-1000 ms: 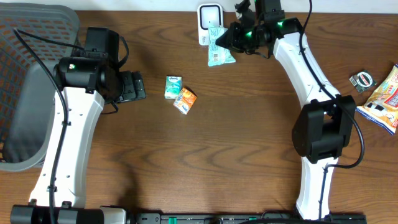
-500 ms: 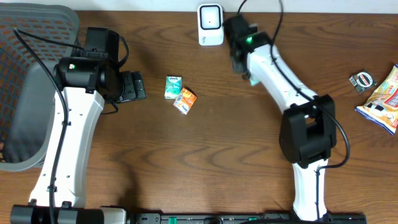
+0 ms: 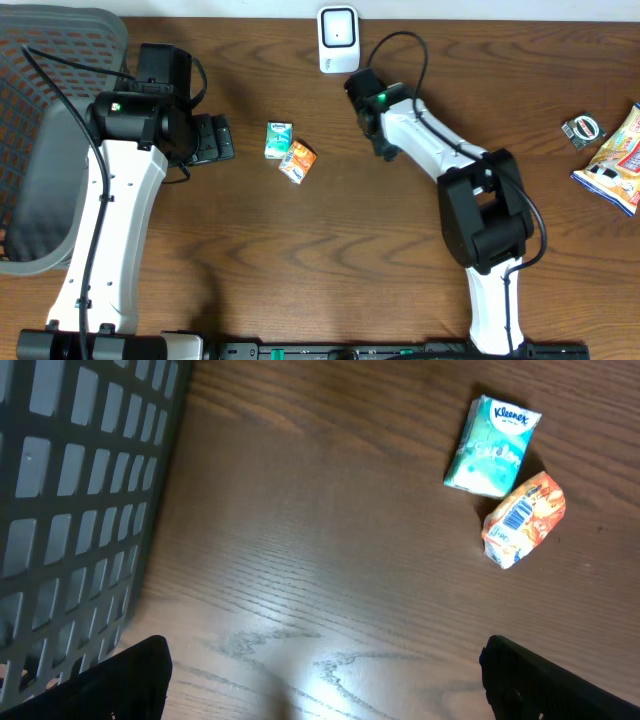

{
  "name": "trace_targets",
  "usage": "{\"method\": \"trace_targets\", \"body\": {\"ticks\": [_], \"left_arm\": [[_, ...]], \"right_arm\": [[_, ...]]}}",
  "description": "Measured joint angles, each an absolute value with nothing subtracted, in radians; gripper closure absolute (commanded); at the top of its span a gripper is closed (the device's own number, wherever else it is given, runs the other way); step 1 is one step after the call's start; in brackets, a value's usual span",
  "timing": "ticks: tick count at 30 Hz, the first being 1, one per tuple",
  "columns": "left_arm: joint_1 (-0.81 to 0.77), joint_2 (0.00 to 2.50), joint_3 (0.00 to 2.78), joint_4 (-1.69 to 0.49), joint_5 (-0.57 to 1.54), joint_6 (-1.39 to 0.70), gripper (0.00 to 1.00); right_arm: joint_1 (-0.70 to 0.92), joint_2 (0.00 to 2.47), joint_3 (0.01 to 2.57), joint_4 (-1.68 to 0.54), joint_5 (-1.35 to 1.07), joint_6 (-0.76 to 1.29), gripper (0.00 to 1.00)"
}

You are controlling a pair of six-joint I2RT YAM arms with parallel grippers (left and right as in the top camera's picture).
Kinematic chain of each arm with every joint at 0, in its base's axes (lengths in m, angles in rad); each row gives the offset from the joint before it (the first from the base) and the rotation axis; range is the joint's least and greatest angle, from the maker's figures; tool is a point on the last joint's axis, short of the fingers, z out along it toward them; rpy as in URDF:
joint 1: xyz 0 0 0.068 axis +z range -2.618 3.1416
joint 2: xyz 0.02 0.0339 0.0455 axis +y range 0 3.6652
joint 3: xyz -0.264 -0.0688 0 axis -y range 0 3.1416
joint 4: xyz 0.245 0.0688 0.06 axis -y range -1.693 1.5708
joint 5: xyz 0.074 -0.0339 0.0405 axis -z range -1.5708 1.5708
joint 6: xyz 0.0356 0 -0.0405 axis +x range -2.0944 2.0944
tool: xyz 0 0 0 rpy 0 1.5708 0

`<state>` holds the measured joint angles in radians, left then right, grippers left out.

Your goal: Scan the item barcode

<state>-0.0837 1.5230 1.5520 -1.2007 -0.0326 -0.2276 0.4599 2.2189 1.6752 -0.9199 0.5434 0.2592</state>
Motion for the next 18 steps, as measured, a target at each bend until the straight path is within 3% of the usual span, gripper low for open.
{"method": "trace_targets", "body": {"ticks": [10, 12, 18], "left_arm": [[-0.084, 1.523, 1.552, -1.201, -0.033, -0.228, 0.02], [-0.084, 1.523, 1.552, -1.2, -0.033, -0.228, 0.02], [-0.084, 1.523, 1.552, -1.201, -0.033, -0.228, 0.02]], "right_arm": [[0.605, 2.219, 1.829, -1.016, 0.414, 0.211, 0.34], [0.612, 2.219, 1.884, -1.033, 0.415, 0.178, 0.29], [0.544, 2.219, 1.937, -1.043, 0.4, 0.147, 0.27]]}}
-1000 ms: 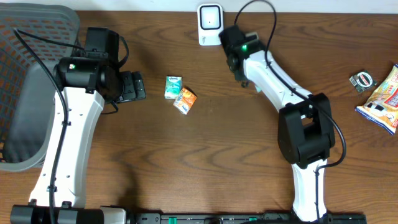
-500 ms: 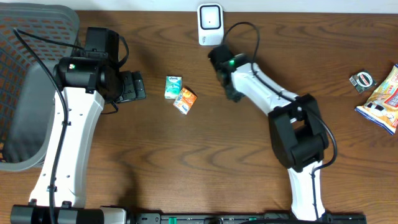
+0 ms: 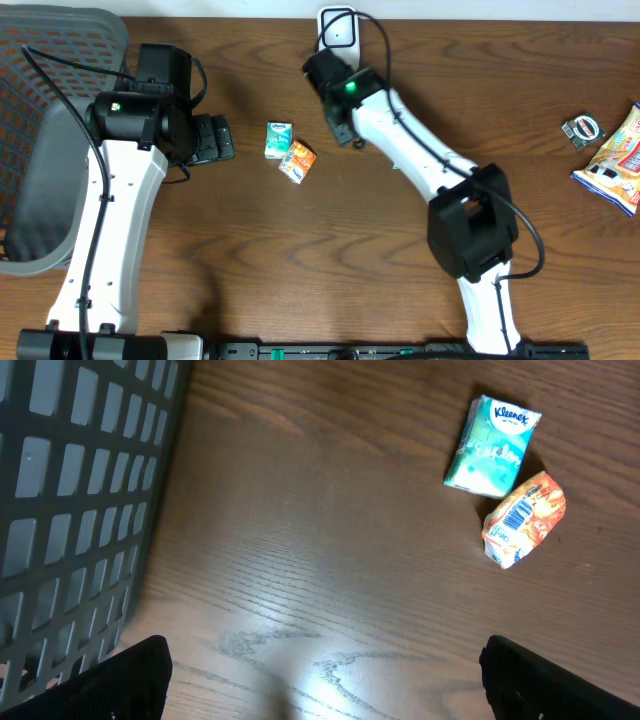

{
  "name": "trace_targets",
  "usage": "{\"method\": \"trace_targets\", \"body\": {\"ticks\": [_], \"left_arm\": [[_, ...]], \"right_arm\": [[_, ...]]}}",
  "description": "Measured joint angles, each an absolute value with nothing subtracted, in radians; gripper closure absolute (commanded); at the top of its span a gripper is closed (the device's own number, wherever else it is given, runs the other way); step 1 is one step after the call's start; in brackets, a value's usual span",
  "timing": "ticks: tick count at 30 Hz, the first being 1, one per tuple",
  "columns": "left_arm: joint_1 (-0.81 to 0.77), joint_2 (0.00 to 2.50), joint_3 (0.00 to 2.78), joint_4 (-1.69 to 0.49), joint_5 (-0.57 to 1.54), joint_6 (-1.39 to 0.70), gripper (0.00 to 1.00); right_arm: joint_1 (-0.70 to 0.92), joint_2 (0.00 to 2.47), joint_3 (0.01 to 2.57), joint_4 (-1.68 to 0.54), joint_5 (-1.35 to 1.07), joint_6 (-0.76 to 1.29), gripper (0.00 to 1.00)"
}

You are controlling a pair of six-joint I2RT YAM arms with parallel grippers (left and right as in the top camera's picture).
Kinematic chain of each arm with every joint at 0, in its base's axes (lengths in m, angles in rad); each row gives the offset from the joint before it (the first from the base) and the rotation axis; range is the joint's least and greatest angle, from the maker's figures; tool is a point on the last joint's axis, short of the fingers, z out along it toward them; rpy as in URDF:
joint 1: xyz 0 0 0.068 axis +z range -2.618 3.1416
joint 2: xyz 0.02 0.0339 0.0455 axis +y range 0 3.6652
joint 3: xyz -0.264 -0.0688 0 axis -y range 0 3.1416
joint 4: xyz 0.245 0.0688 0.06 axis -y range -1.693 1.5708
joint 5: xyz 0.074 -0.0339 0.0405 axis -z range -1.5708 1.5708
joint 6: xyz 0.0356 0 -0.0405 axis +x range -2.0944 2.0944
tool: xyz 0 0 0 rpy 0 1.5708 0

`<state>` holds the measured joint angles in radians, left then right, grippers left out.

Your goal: Scan the item barcode

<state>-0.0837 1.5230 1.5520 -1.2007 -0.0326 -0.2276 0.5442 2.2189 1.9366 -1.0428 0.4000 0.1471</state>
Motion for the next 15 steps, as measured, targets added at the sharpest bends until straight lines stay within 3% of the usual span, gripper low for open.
{"method": "trace_targets", "body": {"ticks": [8, 12, 15], "left_arm": [[-0.084, 1.523, 1.552, -1.201, -0.033, -0.228, 0.02], [-0.084, 1.523, 1.552, -1.2, -0.033, -0.228, 0.02], [-0.084, 1.523, 1.552, -1.2, -0.033, -0.228, 0.02]], "right_arm": [[0.33, 2.219, 1.87, -1.041, 0.221, 0.14, 0.36], [0.3, 2.219, 1.802, -1.007, 0.179, 0.13, 0.44], [0.298, 2.219, 1.745, -0.957, 0.129, 0.104, 0.77]]}}
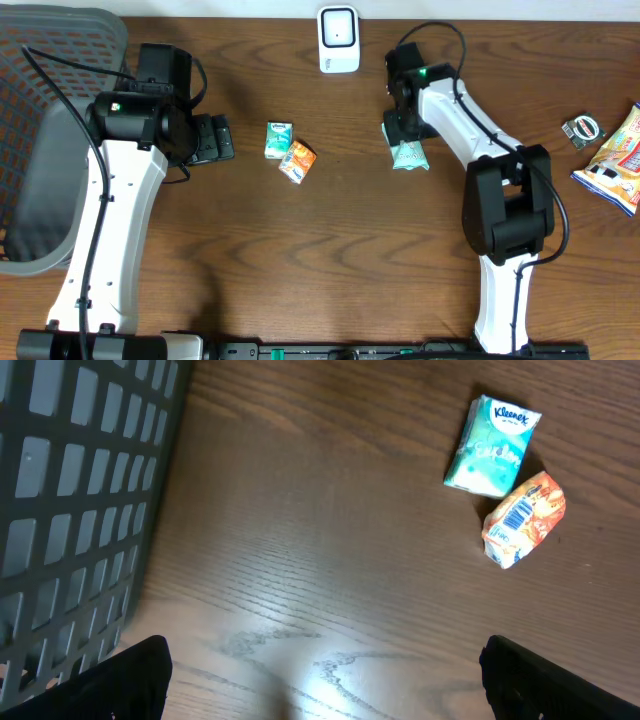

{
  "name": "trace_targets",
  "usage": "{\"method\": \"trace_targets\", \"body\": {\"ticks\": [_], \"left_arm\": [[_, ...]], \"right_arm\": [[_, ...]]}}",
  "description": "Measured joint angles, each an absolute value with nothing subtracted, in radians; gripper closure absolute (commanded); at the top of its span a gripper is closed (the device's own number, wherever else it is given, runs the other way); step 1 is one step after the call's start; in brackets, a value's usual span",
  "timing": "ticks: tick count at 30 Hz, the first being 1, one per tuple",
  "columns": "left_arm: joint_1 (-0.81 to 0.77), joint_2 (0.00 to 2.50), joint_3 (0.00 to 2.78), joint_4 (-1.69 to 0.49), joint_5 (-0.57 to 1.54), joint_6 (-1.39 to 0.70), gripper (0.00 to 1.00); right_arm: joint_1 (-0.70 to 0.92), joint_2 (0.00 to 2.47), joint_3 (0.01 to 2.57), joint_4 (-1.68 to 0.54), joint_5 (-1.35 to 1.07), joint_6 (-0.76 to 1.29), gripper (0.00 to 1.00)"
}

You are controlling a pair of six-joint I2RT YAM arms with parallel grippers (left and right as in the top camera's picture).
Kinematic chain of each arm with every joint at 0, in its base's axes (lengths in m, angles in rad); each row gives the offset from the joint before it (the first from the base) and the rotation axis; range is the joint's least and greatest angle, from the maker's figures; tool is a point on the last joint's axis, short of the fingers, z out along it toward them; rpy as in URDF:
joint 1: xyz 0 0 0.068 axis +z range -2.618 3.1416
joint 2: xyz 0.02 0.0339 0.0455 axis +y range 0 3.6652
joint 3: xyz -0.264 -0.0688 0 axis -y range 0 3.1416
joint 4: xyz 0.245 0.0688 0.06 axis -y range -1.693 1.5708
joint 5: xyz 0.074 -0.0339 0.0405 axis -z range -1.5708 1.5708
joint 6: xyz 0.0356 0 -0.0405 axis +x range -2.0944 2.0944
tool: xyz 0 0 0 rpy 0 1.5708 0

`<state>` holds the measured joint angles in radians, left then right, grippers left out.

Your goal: Scan the item barcode

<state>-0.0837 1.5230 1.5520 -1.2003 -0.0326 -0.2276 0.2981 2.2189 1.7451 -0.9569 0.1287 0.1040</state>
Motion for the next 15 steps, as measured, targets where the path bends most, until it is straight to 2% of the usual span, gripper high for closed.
{"method": "trace_targets", "body": {"ticks": [2, 10, 15], "left_arm": [[-0.084, 1.523, 1.552, -1.201, -0.033, -0.228, 0.02], [-0.084, 1.523, 1.552, -1.201, -0.033, -0.228, 0.02], [-0.084, 1.523, 1.552, -1.201, -0.033, -0.228, 0.02]], "right_arm": [[0.301, 2.219, 1.718, -0.937, 0.116, 0.094, 0.99], [0.311, 2.217, 1.736, -0.917, 0.097, 0.094, 0.99], [0.345, 2.223, 1.91, -0.848, 0.077, 0.094, 0.99]]}}
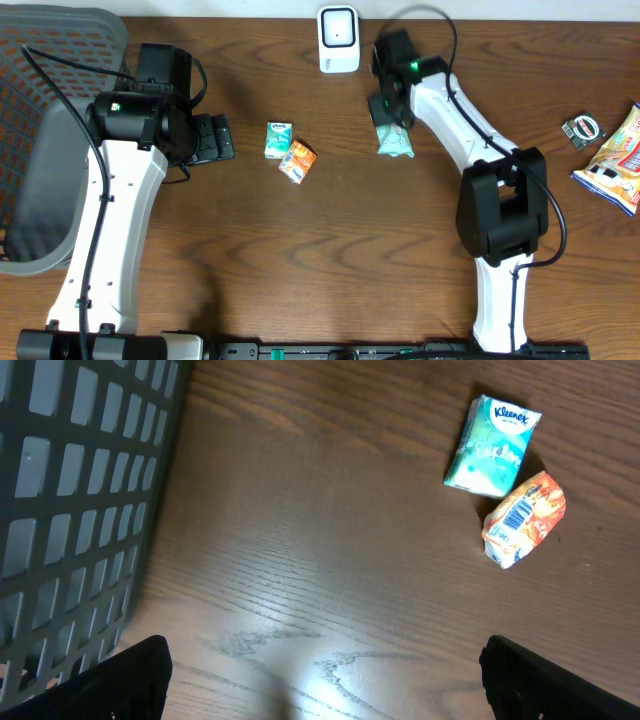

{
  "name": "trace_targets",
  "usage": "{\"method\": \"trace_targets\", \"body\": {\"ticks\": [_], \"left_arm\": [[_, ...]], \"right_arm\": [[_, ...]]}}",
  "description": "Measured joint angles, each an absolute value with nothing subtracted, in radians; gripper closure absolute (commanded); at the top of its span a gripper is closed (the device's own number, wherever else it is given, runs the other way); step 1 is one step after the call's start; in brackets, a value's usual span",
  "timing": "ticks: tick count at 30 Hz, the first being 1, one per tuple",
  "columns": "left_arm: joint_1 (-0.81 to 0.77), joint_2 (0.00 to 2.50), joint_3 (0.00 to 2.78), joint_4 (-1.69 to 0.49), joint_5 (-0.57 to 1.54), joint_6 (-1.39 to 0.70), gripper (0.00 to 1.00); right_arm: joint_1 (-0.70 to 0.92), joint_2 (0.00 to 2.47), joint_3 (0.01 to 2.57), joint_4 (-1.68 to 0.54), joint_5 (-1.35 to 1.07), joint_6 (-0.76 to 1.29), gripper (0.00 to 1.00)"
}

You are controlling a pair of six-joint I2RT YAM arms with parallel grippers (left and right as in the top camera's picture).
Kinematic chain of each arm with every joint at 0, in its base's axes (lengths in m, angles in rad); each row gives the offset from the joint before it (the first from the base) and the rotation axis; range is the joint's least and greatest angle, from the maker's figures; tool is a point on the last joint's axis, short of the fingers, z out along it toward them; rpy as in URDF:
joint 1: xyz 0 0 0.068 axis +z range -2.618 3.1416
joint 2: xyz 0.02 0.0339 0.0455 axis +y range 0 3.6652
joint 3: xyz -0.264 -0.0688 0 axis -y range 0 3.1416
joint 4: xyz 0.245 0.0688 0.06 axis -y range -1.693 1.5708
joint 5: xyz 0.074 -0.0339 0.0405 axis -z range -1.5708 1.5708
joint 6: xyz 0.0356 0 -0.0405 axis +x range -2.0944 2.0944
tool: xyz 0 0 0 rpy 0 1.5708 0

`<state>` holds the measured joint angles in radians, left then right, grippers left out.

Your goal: Scan the item barcode

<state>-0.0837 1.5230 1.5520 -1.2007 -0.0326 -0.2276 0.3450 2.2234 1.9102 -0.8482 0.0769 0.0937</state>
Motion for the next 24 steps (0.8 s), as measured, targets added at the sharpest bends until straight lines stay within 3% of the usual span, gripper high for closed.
{"method": "trace_targets", "body": {"ticks": [5, 7, 9, 12, 14, 19, 24], "left_arm": [[-0.084, 1.523, 1.552, -1.2, -0.033, -0.228, 0.02], [-0.084, 1.523, 1.552, -1.2, -0.033, -0.228, 0.02], [-0.084, 1.523, 1.552, -1.201, -0.033, -0.228, 0.02], [-0.084, 1.523, 1.552, -1.2, -0.033, -0.228, 0.02], [-0.084, 1.523, 1.552, -1.201, -0.033, -0.228, 0.02], [-0.084, 1.523, 1.552, -1.201, -0.033, -0.227, 0.02], [-0.084, 1.523, 1.552, -1.2, -0.033, -0.228, 0.02]], "right_arm": [[0.378, 2.222, 2.01, -0.55, 0.073, 0.094, 0.99], [0.388, 2.222, 2.011, -0.498, 0.071, 0.094, 0.88], [0.393, 2.222, 2.011, -0.522, 0.07, 0.091, 0.8], [0.39, 2.223, 2.011, -0.659, 0.07, 0.094, 0.54], [0.382, 2.223, 2.012, -0.811, 0.071, 0.092, 0.44], [0.354, 2.223, 1.98, -1.032, 0.072, 0.08, 0.34], [0.34, 2.223, 1.864, -0.997, 0.074, 0.077, 0.32]]}}
